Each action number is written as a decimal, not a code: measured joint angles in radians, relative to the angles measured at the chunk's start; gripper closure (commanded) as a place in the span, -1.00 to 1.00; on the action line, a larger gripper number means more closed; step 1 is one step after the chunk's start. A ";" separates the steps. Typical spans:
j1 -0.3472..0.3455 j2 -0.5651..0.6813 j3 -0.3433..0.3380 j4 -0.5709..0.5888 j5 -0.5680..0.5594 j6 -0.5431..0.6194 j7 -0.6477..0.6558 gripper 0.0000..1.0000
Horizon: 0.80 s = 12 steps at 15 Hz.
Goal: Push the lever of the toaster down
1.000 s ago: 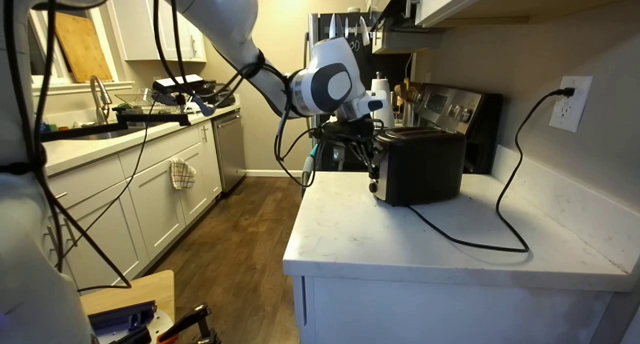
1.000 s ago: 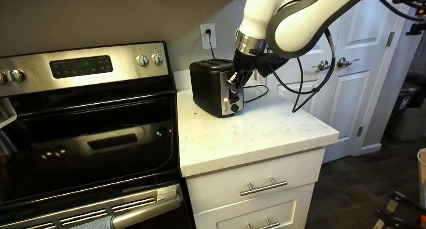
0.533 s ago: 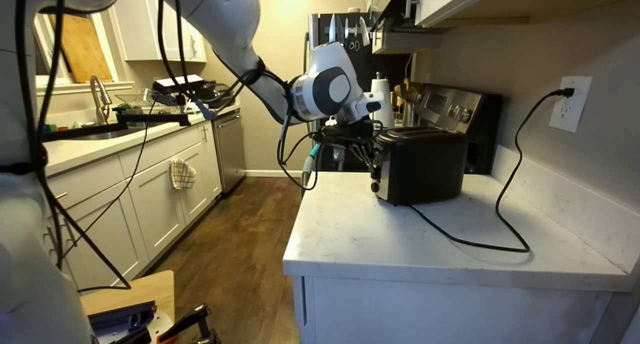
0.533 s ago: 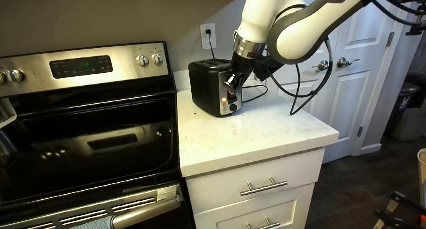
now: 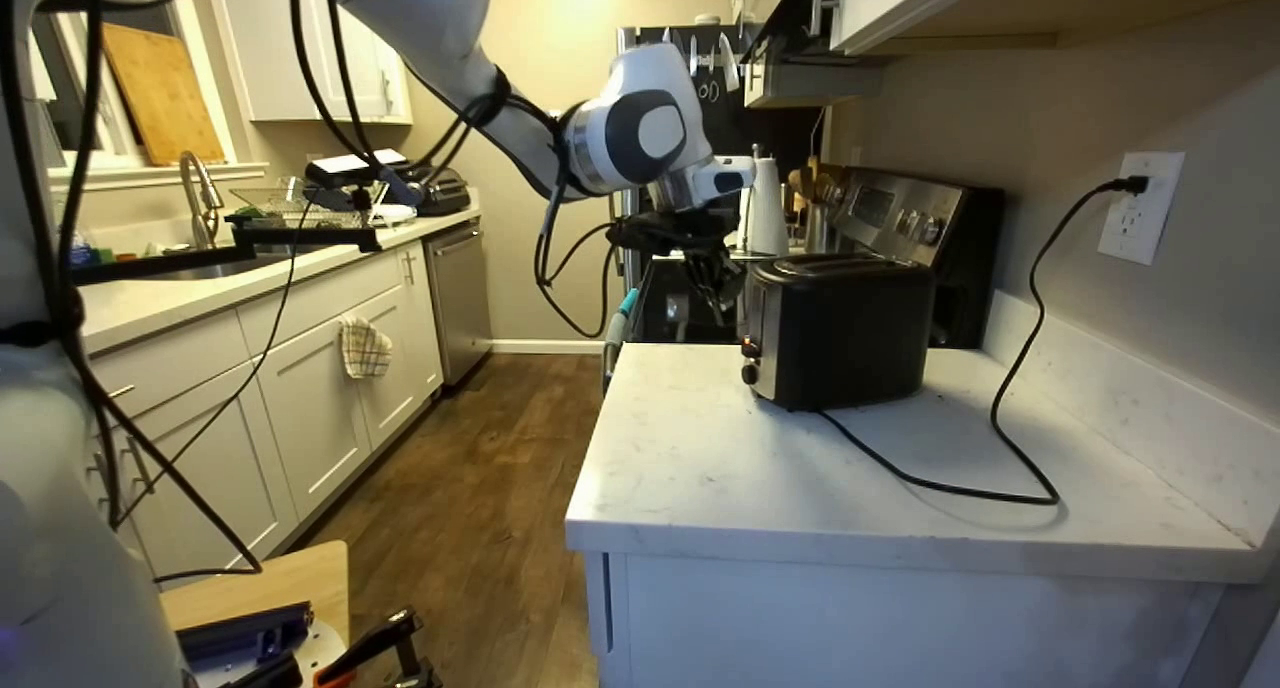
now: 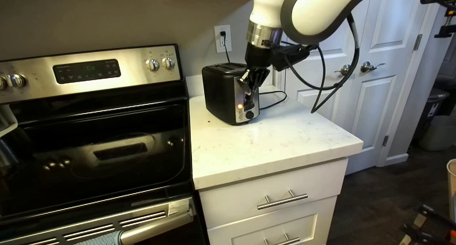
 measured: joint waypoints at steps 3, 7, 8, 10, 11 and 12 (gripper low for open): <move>0.017 -0.068 0.041 0.008 0.034 -0.095 0.026 1.00; 0.028 -0.088 0.082 0.027 0.047 -0.160 0.076 1.00; 0.028 -0.086 0.084 0.030 0.047 -0.170 0.088 0.48; 0.027 -0.084 0.084 0.032 0.046 -0.187 0.102 0.84; 0.027 -0.083 0.085 0.032 0.046 -0.187 0.102 0.70; 0.028 -0.083 0.085 0.032 0.046 -0.187 0.102 0.58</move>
